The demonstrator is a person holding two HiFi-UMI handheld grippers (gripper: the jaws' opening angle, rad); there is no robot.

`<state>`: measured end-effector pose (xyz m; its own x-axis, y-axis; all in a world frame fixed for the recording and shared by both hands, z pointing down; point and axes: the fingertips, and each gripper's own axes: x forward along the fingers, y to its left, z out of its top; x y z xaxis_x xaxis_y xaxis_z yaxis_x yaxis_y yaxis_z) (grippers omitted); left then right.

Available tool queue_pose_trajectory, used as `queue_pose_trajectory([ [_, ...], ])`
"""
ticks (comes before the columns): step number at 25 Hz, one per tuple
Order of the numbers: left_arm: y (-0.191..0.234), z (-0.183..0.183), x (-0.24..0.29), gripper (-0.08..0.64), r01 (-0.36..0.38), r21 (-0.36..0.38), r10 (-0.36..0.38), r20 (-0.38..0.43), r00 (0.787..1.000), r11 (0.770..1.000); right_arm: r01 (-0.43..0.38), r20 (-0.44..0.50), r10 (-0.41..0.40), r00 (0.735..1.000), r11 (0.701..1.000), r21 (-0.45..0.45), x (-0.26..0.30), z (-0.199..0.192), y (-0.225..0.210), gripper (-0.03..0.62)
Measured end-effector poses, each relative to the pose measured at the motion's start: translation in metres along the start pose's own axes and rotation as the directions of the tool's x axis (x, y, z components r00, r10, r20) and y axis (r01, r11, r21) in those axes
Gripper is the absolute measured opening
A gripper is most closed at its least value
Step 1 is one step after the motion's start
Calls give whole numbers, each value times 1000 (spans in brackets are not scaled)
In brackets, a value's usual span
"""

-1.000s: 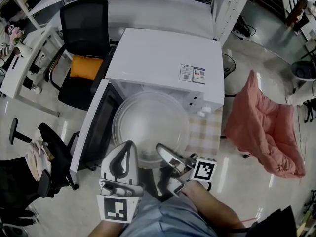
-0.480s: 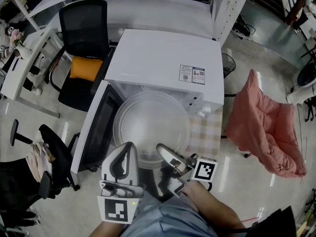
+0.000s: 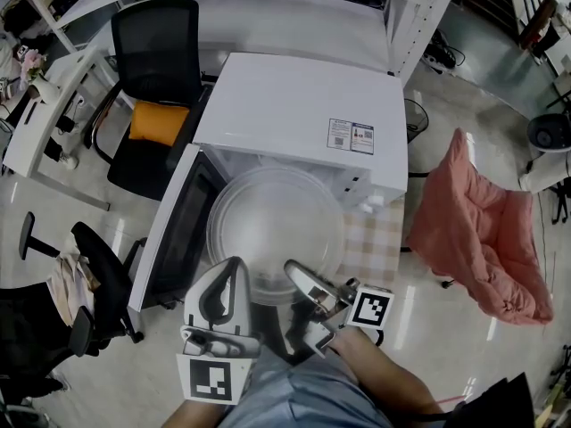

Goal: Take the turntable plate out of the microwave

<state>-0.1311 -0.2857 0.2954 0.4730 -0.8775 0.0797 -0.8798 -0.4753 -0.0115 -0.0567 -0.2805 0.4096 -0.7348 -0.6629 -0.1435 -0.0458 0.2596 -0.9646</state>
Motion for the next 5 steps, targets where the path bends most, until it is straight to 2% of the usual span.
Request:
queue_pose_trajectory([
  [5,1,-2,-1,6,-4,1,4,-8,1000,1000,1,-2,-1,1000,1000,0,1,0,-1,41],
])
